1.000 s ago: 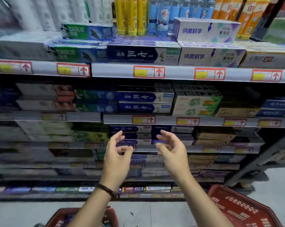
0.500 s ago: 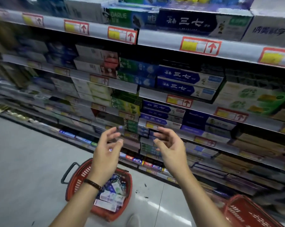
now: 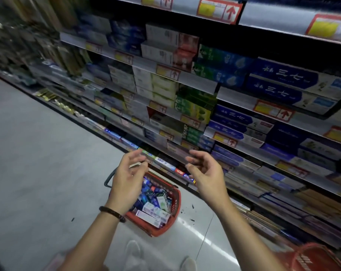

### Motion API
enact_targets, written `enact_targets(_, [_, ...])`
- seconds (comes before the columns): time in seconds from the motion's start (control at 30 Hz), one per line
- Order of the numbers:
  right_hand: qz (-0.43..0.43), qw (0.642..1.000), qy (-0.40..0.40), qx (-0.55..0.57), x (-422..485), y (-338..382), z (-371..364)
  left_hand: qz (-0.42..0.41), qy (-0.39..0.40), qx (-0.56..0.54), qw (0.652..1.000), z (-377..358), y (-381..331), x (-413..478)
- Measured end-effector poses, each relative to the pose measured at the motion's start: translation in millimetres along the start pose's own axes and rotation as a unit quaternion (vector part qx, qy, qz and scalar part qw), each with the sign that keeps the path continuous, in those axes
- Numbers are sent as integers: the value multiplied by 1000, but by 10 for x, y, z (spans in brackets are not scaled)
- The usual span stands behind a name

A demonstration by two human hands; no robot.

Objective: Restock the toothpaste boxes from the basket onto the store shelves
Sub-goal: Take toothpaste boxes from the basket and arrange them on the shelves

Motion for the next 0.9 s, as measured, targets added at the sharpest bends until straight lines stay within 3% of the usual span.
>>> enact_targets(0.5, [-62,996,-56,-13,227,-512,-1138,30,62,5,998,723,868,893])
enact_targets(0.9, [-144,988,-52,14,557,-1805,-1422,91,40,-1,995,625,1990,1163])
Point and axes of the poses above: each hand's wrist, its own x-axis towards the middle knuckle, its own z-axis out of the back of the hand, y = z × x, the point moved 3 cm from there along x, towards the middle knuckle, and after that the axes turned 4 degrees about x, right-handed, at the moved point
